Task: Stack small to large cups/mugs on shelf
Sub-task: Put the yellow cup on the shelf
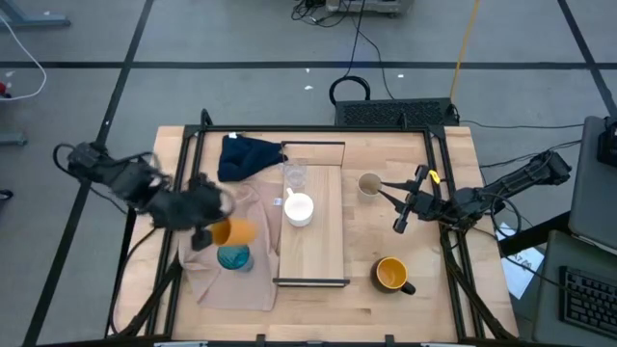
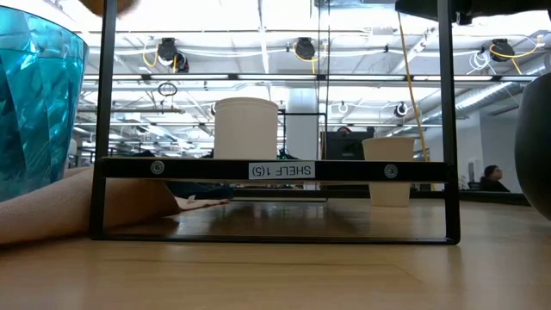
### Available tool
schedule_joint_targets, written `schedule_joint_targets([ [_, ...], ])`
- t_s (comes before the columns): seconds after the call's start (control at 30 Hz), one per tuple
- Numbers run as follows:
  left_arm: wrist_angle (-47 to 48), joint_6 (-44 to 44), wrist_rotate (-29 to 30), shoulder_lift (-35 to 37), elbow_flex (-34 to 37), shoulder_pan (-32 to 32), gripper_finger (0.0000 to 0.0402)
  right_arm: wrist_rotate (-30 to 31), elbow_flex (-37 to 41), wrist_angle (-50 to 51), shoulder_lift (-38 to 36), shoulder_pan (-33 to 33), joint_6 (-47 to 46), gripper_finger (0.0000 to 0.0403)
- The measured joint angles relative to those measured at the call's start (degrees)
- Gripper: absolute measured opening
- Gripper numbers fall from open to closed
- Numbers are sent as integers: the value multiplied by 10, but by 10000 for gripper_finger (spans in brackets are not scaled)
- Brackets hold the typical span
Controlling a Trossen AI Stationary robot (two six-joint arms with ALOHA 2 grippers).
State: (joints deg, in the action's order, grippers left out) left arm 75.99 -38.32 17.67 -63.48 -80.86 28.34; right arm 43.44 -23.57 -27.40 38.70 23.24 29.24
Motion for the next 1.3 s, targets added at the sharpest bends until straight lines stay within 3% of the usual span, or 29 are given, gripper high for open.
schedule_joint_targets([
  [0.23,-30,209,-100,-64,-65,-156,2,0,0,9,0,0,0,82],
  [0.53,-25,344,-230,-177,-111,-266,1,0,0,11,0,0,0,82],
  [0.67,-11,381,-280,-225,-125,-286,1,0,0,11,0,0,1,82],
  [0.97,19,427,-323,-300,-183,-289,1,1,0,11,0,0,0,82],
  [1.3,15,458,-328,-361,-199,-285,1,2,0,35,0,0,0,82],
])
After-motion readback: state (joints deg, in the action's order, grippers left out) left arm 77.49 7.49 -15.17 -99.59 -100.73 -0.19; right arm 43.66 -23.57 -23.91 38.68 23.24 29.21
